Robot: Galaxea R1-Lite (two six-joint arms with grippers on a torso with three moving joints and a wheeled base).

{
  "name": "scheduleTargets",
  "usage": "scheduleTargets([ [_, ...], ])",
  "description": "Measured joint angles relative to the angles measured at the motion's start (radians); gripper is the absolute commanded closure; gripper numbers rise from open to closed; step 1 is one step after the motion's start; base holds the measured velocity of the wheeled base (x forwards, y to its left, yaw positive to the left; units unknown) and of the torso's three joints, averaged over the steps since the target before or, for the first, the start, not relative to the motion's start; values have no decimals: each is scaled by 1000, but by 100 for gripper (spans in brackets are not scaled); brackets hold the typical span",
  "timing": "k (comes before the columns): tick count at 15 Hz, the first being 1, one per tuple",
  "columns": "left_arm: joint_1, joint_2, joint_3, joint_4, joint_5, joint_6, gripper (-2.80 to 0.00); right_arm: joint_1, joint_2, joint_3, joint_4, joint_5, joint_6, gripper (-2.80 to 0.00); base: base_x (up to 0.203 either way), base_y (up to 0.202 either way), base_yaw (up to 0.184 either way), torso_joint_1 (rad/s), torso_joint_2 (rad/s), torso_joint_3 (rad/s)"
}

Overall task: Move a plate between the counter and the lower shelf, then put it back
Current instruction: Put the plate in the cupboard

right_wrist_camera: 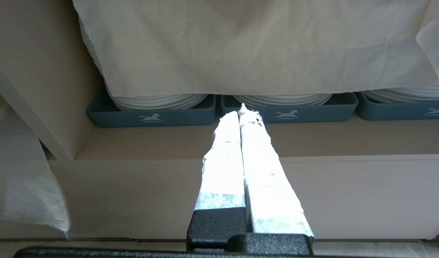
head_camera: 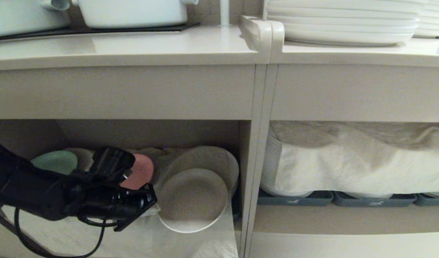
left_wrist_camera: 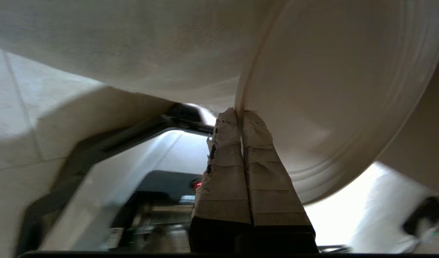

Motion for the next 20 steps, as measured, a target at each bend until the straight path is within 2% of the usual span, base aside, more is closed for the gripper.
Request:
scheduleTargets([
  [2,-9,12,-30,1,4,-60,0,0,0,0,0,0,1,0,0,0,0,0,0,0],
  [8,-26,56,-97,0,32,-159,0,0,0,0,0,0,0,0,0,0,0,0,0,0],
  [20,-61,148,-207,0,78,-212,0,0,0,0,0,0,0,0,0,0,0,0,0,0],
])
